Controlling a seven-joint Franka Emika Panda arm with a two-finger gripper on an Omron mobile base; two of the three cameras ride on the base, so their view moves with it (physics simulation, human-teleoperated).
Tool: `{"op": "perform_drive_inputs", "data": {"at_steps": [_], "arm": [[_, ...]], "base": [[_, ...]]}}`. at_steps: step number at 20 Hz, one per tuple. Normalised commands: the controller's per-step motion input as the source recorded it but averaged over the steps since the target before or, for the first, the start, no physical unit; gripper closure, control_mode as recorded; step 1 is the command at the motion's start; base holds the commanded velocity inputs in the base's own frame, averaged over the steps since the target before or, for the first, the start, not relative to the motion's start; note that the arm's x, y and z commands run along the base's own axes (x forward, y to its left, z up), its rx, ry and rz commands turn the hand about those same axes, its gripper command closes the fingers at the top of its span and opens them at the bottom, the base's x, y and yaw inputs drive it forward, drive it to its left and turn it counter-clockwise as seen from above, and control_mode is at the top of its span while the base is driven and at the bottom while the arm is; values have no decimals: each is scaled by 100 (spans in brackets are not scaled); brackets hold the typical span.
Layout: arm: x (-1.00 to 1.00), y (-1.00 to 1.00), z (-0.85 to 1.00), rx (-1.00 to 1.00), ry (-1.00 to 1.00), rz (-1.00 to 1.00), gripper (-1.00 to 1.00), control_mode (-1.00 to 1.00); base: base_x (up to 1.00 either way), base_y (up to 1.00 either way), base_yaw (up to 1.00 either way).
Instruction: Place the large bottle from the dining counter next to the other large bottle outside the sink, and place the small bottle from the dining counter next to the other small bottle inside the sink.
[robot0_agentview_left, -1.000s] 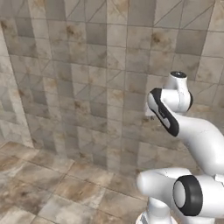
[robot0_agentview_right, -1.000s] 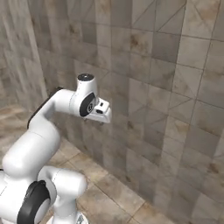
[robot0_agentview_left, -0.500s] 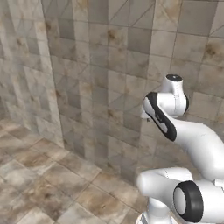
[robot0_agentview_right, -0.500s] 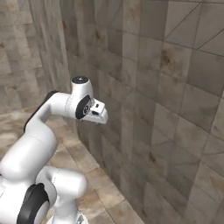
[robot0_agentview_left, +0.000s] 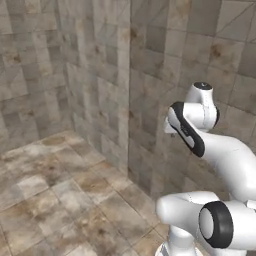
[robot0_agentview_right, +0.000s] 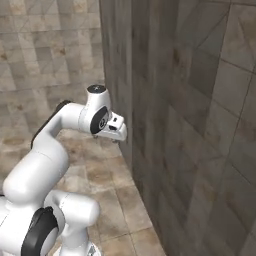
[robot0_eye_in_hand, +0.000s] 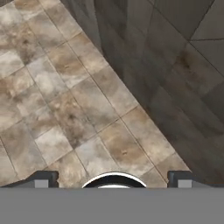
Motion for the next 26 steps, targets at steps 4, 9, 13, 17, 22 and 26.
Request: {"op": "perform_drive_inputs", "data": {"at_steps": [4,9,13,17,22,26], "arm": [[0,0,0,0,0,0,-100,100],[0,0,0,0,0,0,-100,100],[0,0,0,0,0,0,-100,100],[0,0,0,0,0,0,-100,100],[0,0,0,0,0,0,-100,100],[0,0,0,0,0,0,-100,100]], "base": [[79,46,59],[87,25,54],[100,6,47],[100,9,47],[95,30,56],[81,35,63]]}}
